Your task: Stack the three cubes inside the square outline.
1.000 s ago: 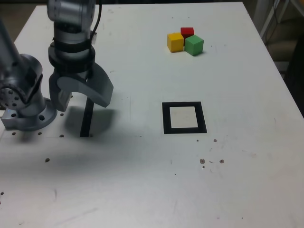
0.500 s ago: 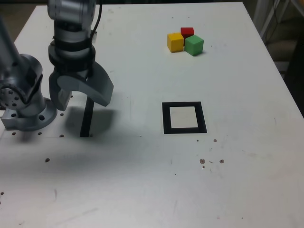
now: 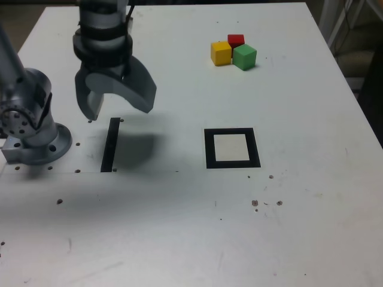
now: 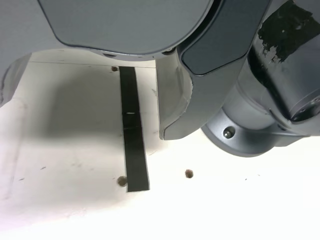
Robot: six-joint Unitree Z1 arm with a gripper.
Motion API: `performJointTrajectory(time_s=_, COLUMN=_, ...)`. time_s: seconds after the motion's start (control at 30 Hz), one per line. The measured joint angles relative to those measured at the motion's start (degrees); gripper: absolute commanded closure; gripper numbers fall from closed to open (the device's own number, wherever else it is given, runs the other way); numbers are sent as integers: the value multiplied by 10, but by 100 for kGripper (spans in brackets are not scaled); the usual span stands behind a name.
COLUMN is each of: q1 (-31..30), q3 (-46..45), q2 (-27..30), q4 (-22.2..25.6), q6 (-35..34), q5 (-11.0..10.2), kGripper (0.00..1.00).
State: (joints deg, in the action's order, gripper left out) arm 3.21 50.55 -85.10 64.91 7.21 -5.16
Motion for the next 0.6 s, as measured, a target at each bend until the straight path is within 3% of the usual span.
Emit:
performJointTrajectory(time_s=0.3, q1=81, q3=71, q2=-45, q4=19, q6=89, q5=5, kGripper=1)
performJointTrajectory(time_s=0.6, q1=142, q3=157, q2=-99, q4=42, q6=148, q5=-10, kGripper=1)
